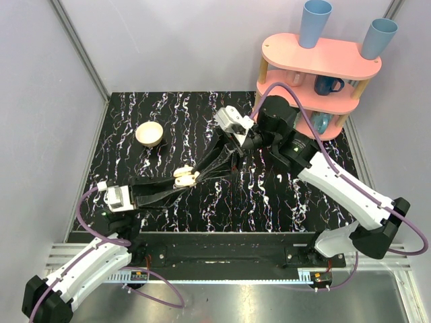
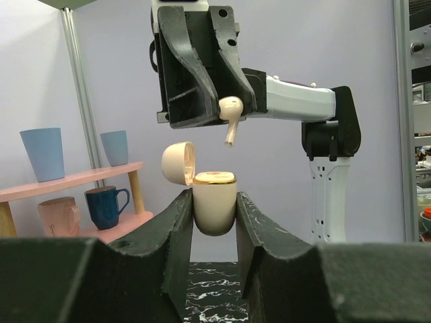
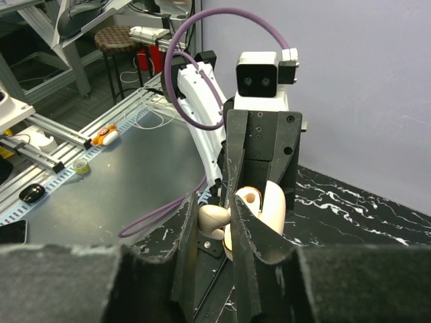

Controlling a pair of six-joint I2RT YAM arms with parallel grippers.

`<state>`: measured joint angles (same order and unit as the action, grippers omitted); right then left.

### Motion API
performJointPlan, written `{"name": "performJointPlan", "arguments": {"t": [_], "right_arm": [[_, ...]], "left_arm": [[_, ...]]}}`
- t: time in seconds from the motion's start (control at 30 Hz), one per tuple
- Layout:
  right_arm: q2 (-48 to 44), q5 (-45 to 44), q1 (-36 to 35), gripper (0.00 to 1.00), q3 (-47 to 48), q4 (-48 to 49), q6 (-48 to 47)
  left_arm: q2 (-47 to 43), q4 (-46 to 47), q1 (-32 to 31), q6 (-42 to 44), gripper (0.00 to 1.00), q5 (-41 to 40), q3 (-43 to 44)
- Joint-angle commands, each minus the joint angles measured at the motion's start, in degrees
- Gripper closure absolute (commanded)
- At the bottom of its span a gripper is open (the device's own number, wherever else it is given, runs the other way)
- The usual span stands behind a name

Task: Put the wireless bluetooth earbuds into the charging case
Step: Insert the right earbud into the right side groove of the charging case.

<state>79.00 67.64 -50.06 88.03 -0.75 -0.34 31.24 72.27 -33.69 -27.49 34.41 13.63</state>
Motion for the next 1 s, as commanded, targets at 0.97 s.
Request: {"name": "performJointPlan", "arguments": {"t": [0.97], "right_arm": [[3.88, -4.00, 0.32, 0.81, 8.39, -16.91, -13.37]], "left_arm": [[0.84, 0.59, -0.06, -1.43, 1.00, 4.26, 3.60]]}}
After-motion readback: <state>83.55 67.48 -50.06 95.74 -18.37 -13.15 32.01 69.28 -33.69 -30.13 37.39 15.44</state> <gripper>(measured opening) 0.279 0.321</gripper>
